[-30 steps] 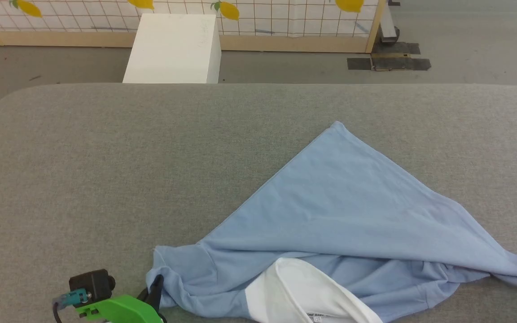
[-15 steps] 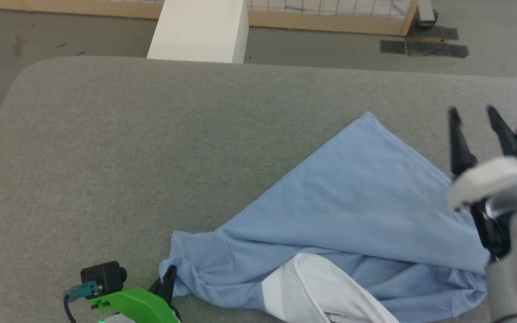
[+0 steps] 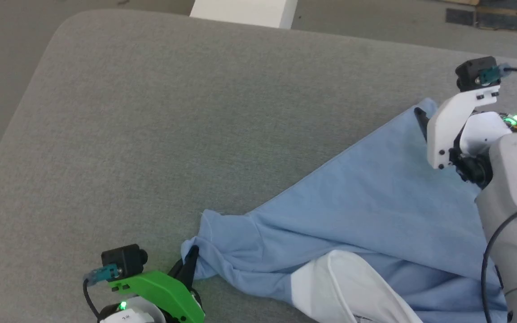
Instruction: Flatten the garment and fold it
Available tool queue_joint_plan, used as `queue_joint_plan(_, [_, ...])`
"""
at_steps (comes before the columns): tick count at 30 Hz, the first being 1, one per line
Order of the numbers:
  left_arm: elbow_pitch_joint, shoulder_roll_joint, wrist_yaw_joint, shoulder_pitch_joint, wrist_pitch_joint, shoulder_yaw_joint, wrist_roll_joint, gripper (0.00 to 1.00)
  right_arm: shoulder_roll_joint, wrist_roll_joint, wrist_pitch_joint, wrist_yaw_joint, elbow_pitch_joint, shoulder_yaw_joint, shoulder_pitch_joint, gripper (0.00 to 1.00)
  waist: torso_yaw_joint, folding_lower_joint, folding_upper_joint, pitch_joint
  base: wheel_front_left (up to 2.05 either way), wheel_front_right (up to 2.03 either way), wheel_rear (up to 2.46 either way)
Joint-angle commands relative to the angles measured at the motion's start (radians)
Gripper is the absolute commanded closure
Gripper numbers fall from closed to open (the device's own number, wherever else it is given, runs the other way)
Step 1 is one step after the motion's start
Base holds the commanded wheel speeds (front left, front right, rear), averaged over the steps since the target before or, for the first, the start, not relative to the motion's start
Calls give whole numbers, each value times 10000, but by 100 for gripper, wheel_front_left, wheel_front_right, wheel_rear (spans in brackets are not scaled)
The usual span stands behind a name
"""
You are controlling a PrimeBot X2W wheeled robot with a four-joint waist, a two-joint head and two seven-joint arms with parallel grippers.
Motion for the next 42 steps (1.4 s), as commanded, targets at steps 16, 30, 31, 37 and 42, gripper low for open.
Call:
queue_joint_plan(16, [839,-205,-268,-577,-463,-235,-145,100,281,-1987,2177,-15,839,-1725,-946,100,685,0,0,611,0,0,0])
queue_joint_plan(30, [188,406,145,65,-568,130,83,100,1137,-120,-2990,-15,-2588,-1954,2867,100,-769,0,0,-1182,0,0,0])
queue_joint_plan(31, [103,460,172,79,-615,179,119,100,1160,-22,-3165,-15,-2907,-1985,3192,100,-885,0,0,-1269,0,0,0])
queue_joint_plan(37, [-607,737,232,-149,-1182,445,465,100,1300,574,-3606,-15,-5027,-2383,5002,100,-1615,0,0,-1780,0,0,0])
queue_joint_plan(42, [-1402,970,45,-1052,-1550,653,630,100,1333,567,-3099,-15,-6825,-2727,5686,100,-2066,0,0,-2143,0,0,0])
